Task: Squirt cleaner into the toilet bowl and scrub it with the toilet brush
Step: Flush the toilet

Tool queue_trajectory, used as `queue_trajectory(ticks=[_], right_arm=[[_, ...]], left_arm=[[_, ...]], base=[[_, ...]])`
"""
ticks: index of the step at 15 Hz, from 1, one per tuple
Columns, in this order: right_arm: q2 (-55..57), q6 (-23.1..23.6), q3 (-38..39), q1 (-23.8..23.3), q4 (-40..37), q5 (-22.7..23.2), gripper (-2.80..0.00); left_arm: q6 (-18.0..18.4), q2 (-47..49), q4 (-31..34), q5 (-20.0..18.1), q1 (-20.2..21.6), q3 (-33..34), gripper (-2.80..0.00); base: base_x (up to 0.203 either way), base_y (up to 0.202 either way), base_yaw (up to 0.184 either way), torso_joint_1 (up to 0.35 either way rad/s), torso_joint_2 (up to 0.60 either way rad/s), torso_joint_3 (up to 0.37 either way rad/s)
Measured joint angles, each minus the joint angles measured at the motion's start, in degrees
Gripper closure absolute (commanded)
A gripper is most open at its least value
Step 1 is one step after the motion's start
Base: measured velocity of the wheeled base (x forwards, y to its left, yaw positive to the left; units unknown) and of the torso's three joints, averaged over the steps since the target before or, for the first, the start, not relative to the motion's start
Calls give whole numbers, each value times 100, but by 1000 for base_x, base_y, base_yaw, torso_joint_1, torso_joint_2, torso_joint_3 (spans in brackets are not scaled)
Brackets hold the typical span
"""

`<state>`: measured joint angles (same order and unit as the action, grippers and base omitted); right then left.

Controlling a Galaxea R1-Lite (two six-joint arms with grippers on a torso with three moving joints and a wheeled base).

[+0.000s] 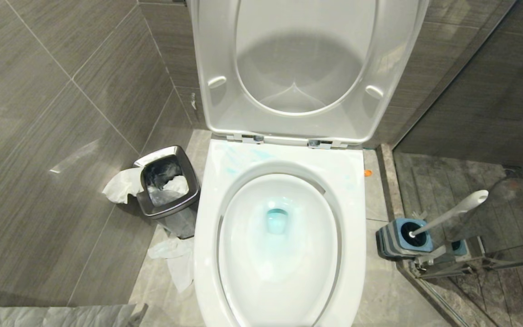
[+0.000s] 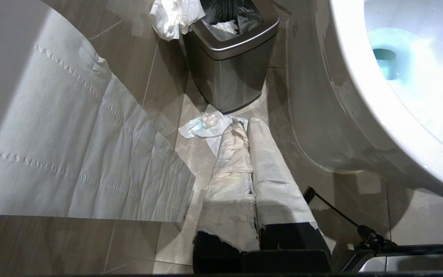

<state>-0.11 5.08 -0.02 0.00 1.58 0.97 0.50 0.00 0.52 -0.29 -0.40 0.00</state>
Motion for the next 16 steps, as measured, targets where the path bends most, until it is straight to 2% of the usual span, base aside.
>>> queue_trajectory(ticks=[6,16], right_arm=[[-2,-522,-5,0,-185,-37,0],[-2,-532,-5,-2,-183,-38,0]], left_arm=[[-10,0,-4,0,0,0,0],[-14,0,-20,4,-1,0,0]], base=[[0,0,0,0,0,0],[0,0,0,0,0,0]])
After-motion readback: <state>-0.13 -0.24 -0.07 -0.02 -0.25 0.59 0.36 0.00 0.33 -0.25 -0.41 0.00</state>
